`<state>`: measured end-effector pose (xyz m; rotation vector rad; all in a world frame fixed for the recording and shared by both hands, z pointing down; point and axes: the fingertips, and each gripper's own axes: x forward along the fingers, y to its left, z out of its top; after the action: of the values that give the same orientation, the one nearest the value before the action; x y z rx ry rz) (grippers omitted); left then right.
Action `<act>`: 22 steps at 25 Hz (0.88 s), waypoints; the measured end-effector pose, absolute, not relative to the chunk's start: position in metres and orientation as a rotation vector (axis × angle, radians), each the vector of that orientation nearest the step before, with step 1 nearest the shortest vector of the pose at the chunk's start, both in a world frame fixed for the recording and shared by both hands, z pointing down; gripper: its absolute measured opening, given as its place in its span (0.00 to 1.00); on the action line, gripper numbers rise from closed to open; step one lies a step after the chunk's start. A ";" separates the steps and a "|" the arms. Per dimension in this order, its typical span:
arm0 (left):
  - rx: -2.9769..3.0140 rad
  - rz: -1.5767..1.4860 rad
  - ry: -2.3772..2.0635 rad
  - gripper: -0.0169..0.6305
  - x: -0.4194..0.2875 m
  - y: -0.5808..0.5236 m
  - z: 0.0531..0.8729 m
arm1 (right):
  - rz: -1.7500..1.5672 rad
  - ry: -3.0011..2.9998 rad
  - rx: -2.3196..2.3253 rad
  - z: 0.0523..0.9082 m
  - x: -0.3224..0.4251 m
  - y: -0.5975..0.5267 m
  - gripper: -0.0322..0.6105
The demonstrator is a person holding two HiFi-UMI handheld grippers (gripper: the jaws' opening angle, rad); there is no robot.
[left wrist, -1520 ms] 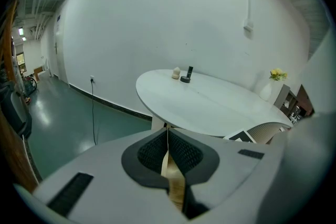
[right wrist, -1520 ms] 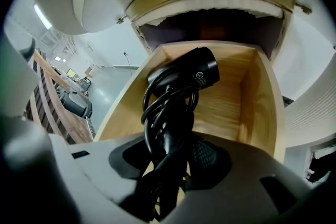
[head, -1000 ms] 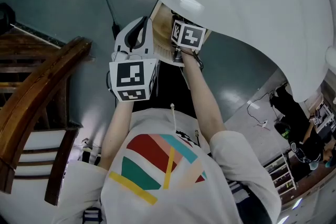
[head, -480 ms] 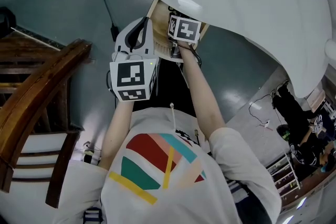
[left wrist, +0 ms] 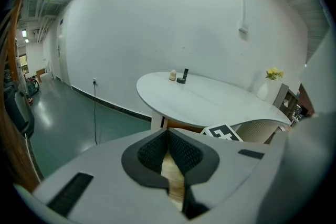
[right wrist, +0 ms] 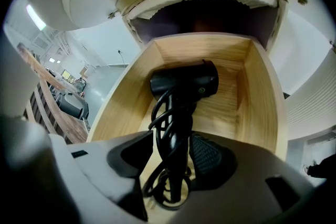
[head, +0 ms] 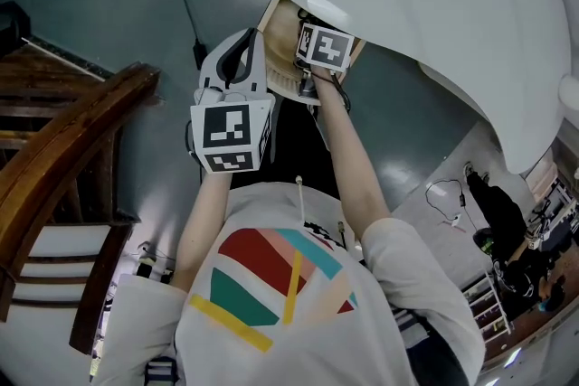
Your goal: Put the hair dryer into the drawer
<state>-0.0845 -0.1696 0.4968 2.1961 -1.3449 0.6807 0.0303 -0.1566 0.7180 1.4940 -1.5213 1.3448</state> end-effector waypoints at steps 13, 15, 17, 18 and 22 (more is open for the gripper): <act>2.210 0.664 -1.350 0.06 -0.083 -0.166 0.488 | 1.342 -1.517 1.518 0.709 0.036 -0.158 0.38; 2.209 0.652 -1.351 0.06 -0.084 -0.167 0.486 | 1.354 -1.525 1.537 0.701 0.035 -0.159 0.38; 2.209 0.641 -1.350 0.06 -0.084 -0.168 0.484 | 1.350 -1.545 1.542 0.691 0.030 -0.163 0.38; 2.213 0.634 -1.350 0.06 -0.084 -0.168 0.482 | 1.342 -1.554 1.540 0.686 0.028 -0.165 0.38; 2.252 0.588 -1.355 0.06 -0.076 -0.176 0.465 | 1.346 -1.553 1.534 0.671 0.023 -0.163 0.38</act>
<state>-0.0763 -0.1759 0.4646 2.2523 -1.3555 0.5884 0.0230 -0.1631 0.6712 1.5344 -1.5530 1.3464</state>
